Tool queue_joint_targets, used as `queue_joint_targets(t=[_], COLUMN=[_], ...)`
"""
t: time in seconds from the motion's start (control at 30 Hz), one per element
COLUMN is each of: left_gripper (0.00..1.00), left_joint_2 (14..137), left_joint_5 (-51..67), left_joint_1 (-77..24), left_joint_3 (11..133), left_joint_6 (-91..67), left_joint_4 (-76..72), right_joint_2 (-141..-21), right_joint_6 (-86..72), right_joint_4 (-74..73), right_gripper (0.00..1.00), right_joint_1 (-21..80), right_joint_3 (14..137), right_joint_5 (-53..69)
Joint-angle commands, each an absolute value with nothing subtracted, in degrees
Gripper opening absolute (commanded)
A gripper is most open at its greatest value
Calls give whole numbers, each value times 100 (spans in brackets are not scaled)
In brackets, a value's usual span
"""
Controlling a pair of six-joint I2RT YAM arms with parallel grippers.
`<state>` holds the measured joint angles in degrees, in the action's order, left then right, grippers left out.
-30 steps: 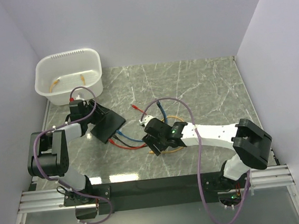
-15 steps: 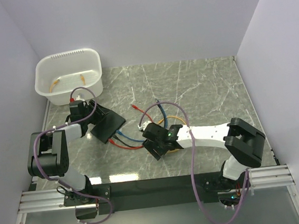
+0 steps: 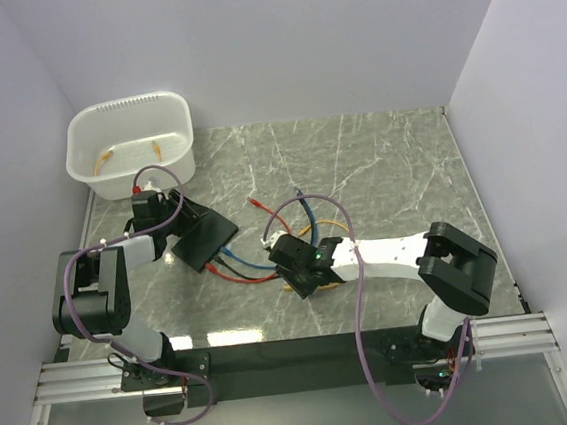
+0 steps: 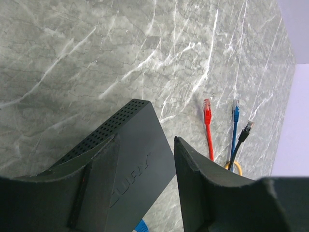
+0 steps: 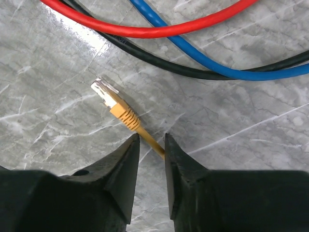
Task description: Insert the plug into the switch port
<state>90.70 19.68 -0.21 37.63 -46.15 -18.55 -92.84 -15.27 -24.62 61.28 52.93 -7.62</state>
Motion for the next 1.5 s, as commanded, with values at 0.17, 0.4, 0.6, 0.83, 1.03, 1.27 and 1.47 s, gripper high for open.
queue_joint_targets(t=[0.17,0.4,0.6,0.83,1.03,1.27,1.47], left_gripper=[55,55,55,55,56,58,57], left_joint_2=[9035,9000,8947,8816,8587,8780,8903], left_joint_5=[2039,2074,2127,2390,3145,4165,4333], left_joint_1=[-18,-18,-18,-18,-18,-105,-456], left_joint_3=[3683,3648,3604,3428,3041,2944,3076], left_joint_6=[-4544,-4544,-4535,-4675,-5271,-6125,-6091], left_joint_4=[-1995,-2039,-2109,-2626,-3698,-5035,-5274], right_joint_2=[-9299,-8931,-8517,-8358,-8806,-9281,-9518], right_joint_6=[-1512,-1406,-1292,-1327,-1318,-1266,-1274], right_joint_4=[-2268,-1987,-1705,-1477,-1354,-898,-624], right_gripper=[28,11,5,0,0,0,0], right_joint_1=[6170,6310,6398,6407,6372,6223,6038], right_joint_3=[5379,5265,5098,5124,5765,6380,6828], right_joint_5=[-712,-694,-694,-1308,-1968,-2005,-1732])
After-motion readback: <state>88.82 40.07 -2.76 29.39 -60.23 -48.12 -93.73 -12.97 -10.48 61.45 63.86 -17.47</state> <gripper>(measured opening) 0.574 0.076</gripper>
